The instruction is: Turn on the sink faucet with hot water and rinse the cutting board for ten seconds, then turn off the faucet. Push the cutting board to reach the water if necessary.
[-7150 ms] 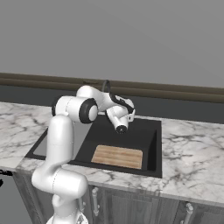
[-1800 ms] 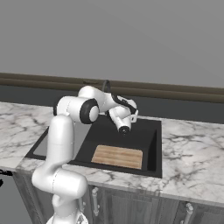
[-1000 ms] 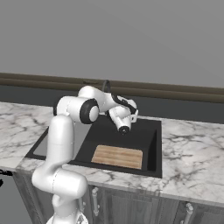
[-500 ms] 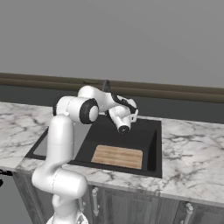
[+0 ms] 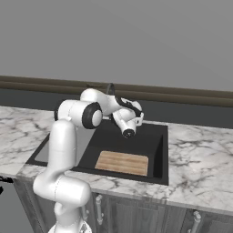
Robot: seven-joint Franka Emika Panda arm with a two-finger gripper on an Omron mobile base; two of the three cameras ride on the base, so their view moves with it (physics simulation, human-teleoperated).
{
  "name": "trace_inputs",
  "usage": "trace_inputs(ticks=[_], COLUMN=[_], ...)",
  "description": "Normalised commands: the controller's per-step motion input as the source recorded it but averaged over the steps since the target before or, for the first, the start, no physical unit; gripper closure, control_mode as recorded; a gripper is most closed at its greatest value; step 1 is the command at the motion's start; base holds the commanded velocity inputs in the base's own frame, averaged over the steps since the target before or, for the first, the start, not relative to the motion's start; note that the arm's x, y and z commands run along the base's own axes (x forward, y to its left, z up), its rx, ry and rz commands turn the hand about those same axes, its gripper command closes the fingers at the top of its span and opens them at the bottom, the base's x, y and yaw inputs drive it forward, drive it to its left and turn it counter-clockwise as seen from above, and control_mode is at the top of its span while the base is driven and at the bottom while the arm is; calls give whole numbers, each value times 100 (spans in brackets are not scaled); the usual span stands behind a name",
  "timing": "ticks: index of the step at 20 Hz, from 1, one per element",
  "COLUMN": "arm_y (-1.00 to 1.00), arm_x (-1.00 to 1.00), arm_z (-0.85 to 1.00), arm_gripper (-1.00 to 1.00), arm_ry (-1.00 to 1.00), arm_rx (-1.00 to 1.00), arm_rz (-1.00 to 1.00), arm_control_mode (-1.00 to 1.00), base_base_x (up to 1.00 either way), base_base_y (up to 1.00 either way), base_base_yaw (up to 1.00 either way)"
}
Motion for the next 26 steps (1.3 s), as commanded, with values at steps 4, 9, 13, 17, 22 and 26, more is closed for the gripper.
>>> trace_inputs(ticks=[4, 9, 13, 17, 22, 26], arm_y=[-2, -2, -1, -4, -16, -26], arm_x=[0, 5, 9, 1, 0, -11], arm_z=[18, 8, 0, 0, 0, 0], arm_gripper=[-100, -100, -100, -100, -100, -100], arm_ry=[0, 0, 0, 0, 0, 0], arm_rx=[0, 0, 0, 0, 0, 0], arm_rz=[0, 0, 0, 0, 0, 0], arm_control_mode=[-100, -100, -100, -100, -100, -100], base_base_x=[0, 0, 0, 0, 0, 0], base_base_y=[0, 0, 0, 0, 0, 0], base_base_yaw=[0, 0, 0, 0, 0, 0])
